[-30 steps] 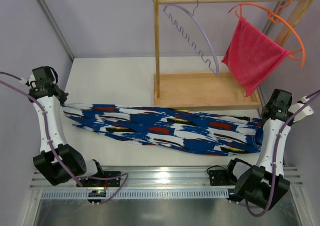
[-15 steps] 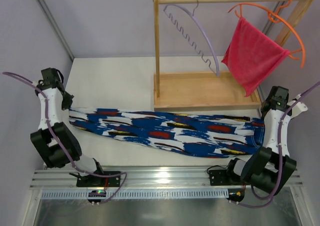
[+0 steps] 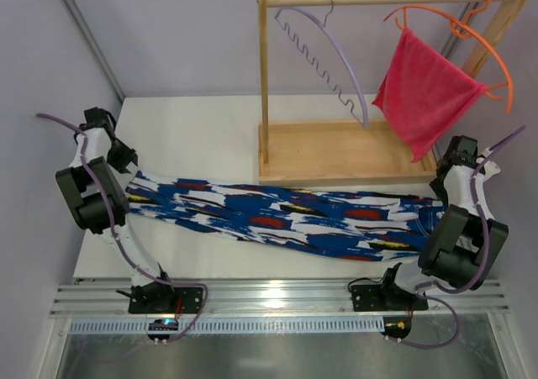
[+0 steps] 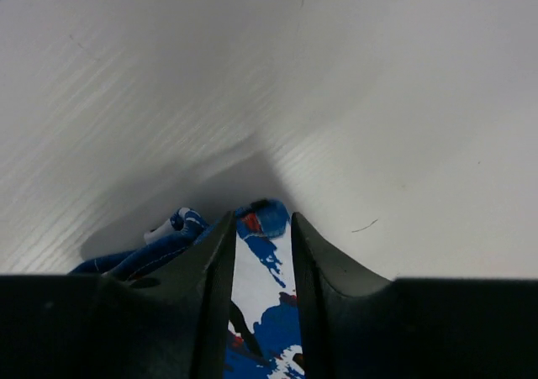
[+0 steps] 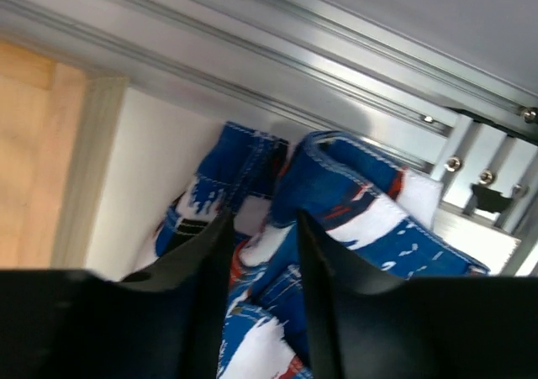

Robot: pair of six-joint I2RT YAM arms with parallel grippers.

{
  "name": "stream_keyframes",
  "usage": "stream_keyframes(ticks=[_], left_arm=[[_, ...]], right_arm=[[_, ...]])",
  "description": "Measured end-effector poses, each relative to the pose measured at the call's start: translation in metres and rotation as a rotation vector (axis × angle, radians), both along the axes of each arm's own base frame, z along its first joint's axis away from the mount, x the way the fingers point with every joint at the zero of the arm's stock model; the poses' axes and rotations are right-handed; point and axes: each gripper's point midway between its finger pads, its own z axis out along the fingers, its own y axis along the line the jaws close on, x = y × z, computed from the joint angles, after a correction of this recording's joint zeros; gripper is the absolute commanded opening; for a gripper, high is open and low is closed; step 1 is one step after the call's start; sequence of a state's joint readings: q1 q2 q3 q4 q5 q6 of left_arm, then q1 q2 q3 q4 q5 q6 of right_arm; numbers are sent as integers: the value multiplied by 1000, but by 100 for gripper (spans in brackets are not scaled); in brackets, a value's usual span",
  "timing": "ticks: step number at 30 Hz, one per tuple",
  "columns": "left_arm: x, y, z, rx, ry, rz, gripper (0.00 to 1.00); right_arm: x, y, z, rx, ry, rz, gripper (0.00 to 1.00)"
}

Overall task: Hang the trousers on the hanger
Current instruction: Fold the trousers

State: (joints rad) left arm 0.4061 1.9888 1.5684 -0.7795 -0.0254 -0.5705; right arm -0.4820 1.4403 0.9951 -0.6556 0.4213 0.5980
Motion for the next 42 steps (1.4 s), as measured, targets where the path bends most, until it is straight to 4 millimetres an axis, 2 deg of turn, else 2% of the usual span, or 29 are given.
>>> stream_keyframes(ticks=[1,3,7,11,13,15,17,19,22,26,29,33,42], left_arm=[[2,1,3,14,-14,-3,41],[0,4,14,46,-42,-1,43],[-21,10,50,146,-78,36,43],[-46,15,87,245,-136,87,42],[-59,12,92,256,-145,103,42],[-69,8,85,247,-132,115,42],[-77,4,69,228,-96,120,42],[-87,-3,48,196,-44,124,42],[-95,-8,26,160,25,121,41],[-101,-4,17,177,71,129,43],[-108,1,13,210,86,144,41],[-122,0,0,202,127,153,38],[-118,-1,-9,182,134,149,37]], right_arm=[[6,3,1,3,-13,22,45],[17,10,6,4,-33,71,48],[43,46,24,3,-103,236,54],[62,105,67,-31,-259,465,56],[66,142,91,-36,-356,600,55],[66,175,111,-30,-439,716,55],[63,217,125,5,-520,870,54],[58,251,127,57,-556,991,54],[45,307,111,150,-530,1175,53],[22,360,77,233,-428,1342,53],[9,382,55,254,-347,1408,53],[4,393,39,242,-272,1437,51],[13,399,50,209,-296,1419,51]])
